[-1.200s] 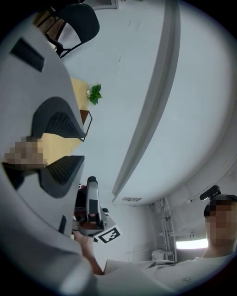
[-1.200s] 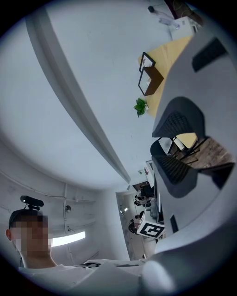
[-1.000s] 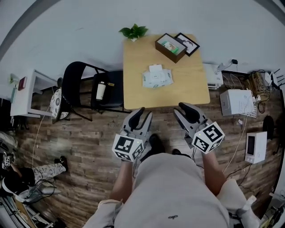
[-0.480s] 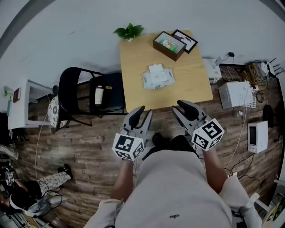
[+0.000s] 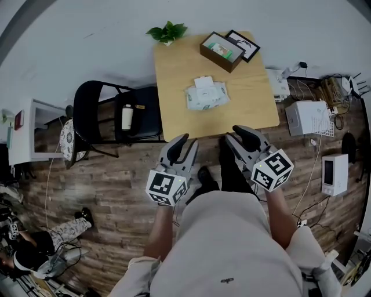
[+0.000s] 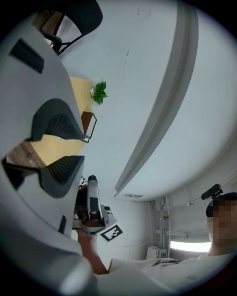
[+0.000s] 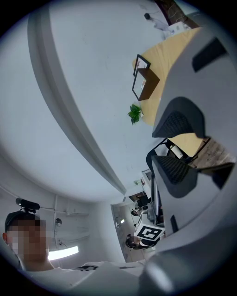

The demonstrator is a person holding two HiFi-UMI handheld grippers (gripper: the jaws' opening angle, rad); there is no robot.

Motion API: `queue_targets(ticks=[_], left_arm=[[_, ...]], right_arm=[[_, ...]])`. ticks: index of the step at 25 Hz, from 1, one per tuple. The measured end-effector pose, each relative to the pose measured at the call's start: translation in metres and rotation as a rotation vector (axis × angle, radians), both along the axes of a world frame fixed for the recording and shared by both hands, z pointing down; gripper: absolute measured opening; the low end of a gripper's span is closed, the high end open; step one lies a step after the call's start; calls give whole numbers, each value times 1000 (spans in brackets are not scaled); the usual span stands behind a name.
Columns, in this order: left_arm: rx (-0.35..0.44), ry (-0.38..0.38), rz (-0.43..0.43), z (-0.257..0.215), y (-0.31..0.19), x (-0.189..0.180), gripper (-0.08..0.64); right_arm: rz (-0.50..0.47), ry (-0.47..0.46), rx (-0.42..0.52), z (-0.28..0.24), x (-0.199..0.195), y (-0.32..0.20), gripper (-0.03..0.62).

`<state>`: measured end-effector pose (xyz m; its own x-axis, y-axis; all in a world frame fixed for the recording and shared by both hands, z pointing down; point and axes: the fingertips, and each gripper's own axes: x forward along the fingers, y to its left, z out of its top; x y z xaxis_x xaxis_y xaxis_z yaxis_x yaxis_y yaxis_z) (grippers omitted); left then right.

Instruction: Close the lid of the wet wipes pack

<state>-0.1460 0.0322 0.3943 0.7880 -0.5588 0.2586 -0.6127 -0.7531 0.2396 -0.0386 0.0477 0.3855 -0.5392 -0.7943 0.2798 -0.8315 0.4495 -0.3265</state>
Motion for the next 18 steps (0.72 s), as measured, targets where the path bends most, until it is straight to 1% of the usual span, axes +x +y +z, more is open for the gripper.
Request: queue_targets(ticks=[6,18], left_arm=[[-7,-8,-24,0,-24,12,104],[-5,-8,-64,-1,-93,67,104]], right_arm=[[-36,-6,-1,3,9,-30,120],[-126,13,-11,9,51,-113,121]])
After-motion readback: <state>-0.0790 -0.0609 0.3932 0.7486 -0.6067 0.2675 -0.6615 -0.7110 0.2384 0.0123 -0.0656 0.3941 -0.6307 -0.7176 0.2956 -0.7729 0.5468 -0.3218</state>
